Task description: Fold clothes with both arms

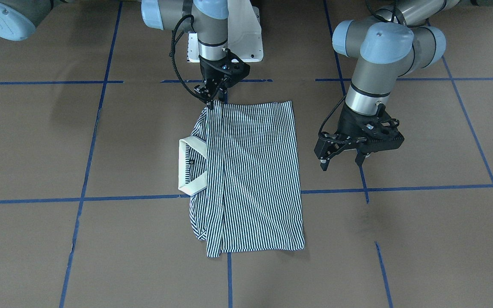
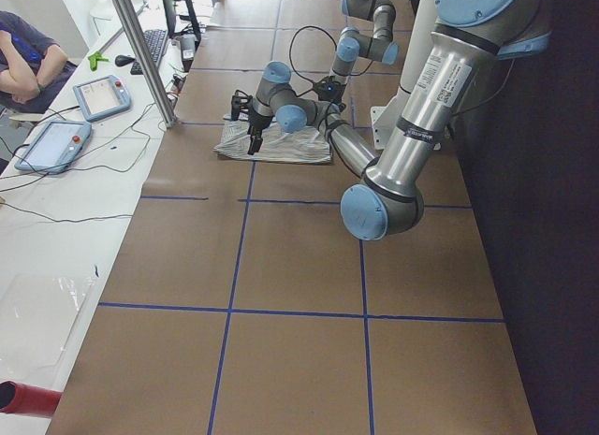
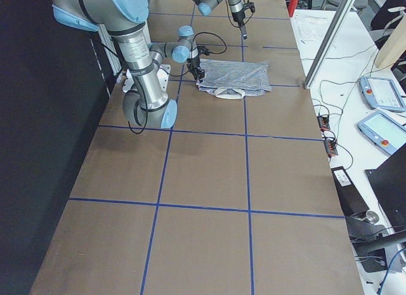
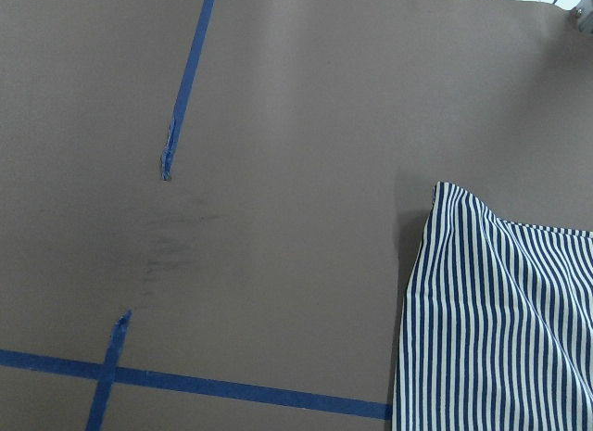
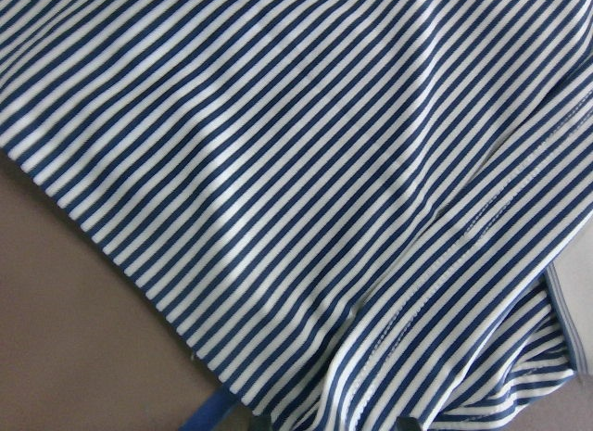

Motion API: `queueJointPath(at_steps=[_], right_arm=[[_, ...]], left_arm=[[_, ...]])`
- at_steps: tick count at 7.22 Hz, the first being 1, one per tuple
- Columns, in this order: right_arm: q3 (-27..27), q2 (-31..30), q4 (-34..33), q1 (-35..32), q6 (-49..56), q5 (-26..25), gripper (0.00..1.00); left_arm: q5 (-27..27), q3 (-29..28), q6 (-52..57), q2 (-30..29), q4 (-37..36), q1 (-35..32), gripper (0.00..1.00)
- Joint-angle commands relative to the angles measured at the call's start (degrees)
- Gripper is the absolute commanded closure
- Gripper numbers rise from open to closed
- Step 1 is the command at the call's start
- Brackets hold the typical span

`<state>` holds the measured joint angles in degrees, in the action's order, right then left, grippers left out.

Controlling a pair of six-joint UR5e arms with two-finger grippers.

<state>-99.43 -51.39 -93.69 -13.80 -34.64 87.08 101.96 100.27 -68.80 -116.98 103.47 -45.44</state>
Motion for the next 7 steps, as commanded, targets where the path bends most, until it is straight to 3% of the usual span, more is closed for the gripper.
queueJointPath(at_steps=[1,6,7], right_arm=[[0.38,0.67,0.09,0.0,0.1,-1.04,0.49],[1.17,1.03,0.09,0.53,0.01,-1.04,0.53],[1.17,1.03,0.09,0.53,0.01,-1.04,0.71]], left_arm=[[-0.09,-0.25,-0.11,0.0,0.07,0.0,0.0],[-0.09,-0.52,-0.28,0.0,0.15,0.09,0.0],[-0.09,-0.43,-0.28,0.0,0.15,0.09,0.0]])
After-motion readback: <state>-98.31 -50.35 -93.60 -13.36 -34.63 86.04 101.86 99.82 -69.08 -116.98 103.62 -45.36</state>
